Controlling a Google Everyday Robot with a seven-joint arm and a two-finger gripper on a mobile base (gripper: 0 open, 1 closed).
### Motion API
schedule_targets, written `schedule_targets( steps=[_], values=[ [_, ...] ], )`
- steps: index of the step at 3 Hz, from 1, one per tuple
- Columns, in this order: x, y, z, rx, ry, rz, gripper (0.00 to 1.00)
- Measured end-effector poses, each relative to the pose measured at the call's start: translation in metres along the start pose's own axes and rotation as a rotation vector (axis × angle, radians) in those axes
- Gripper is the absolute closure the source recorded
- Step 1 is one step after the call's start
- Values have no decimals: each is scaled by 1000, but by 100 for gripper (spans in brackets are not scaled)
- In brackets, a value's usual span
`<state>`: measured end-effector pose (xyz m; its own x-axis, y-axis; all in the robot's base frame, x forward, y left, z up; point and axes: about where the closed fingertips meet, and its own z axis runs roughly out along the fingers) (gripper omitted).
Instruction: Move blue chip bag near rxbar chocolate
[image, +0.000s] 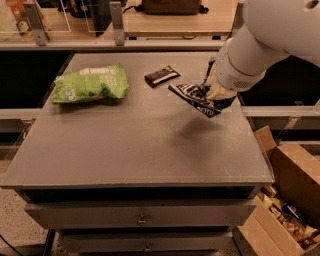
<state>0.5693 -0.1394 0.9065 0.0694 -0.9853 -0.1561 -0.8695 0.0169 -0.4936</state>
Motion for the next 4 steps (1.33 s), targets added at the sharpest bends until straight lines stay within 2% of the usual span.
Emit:
schedule_targets(
  steps=[2, 3, 4],
  values=[
    [-30, -52, 27, 103, -7, -12, 100],
    [-37, -70, 45, 116, -6, 17, 100],
    [-42, -87, 58, 133, -34, 45, 100]
  ],
)
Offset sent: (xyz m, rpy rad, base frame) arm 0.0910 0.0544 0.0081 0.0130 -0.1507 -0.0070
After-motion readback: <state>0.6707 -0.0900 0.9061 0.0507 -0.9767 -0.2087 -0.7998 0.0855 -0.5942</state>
